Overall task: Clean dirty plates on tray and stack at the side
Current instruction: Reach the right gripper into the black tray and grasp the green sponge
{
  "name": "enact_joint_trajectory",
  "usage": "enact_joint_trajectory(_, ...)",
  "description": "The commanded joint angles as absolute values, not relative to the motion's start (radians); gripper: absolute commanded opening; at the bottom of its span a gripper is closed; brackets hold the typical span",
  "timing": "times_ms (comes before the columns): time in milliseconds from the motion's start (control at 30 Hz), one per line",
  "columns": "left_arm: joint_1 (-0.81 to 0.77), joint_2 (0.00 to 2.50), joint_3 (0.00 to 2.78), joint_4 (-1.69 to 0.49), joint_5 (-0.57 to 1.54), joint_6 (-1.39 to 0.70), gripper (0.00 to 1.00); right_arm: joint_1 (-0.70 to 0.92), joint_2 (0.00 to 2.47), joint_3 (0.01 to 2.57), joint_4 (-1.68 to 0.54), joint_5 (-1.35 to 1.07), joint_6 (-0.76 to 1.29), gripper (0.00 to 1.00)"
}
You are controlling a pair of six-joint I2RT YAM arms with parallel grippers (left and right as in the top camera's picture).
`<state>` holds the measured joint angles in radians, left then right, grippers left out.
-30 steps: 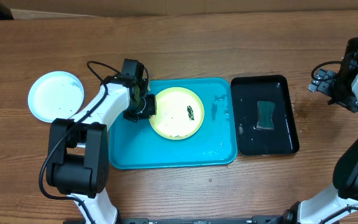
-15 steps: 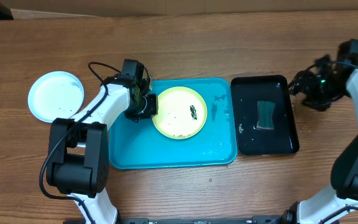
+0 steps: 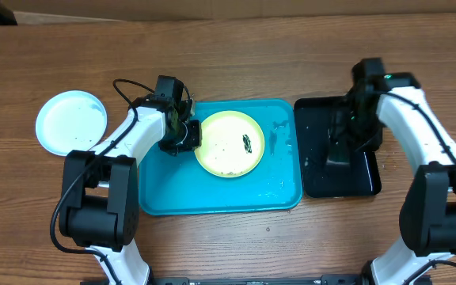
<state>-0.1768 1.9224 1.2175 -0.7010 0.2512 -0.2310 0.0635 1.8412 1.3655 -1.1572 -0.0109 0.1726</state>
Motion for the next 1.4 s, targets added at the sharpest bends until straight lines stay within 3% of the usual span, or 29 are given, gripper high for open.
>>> enact_joint_trajectory(0, -0.184, 1.933, 1.201, -0.698, 0.259, -0.205, 0.06, 0.085, 1.830, 1.303, -1.083, 0.078, 0.210, 0.64)
enact_joint_trajectory(300, -0.184, 1.933, 1.201, -0.695, 0.259, -0.205, 0.08, 0.086, 1.830, 1.205, -0.925, 0.077, 0.210, 0.62)
enact_joint_trajectory(433, -0.184, 1.934, 1.201, -0.694, 0.259, -0.205, 0.09, 0.086, 1.831, 1.195, -0.897, 0.077, 0.210, 0.81)
enact_joint_trajectory(533, -0.184, 1.934, 1.201, -0.694, 0.258, -0.205, 0.08, 0.086, 1.831, 1.195, -0.897, 0.077, 0.210, 0.82)
enact_joint_trajectory(633, -0.184, 1.934, 1.201, -0.694, 0.256, -0.205, 0.09, 0.086, 1.831, 1.195, -0.894, 0.077, 0.210, 0.75)
enact_joint_trajectory(767, -0.184, 1.934, 1.201, -0.694, 0.256, -0.205, 0.09, 0.086, 1.831, 1.195, -0.895, 0.077, 0.208, 0.50)
enact_joint_trajectory(1367, -0.184, 1.934, 1.201, -0.694, 0.255, -0.205, 0.10, 0.086, 1.831, 1.171, -0.885, 0.009, 0.205, 0.46)
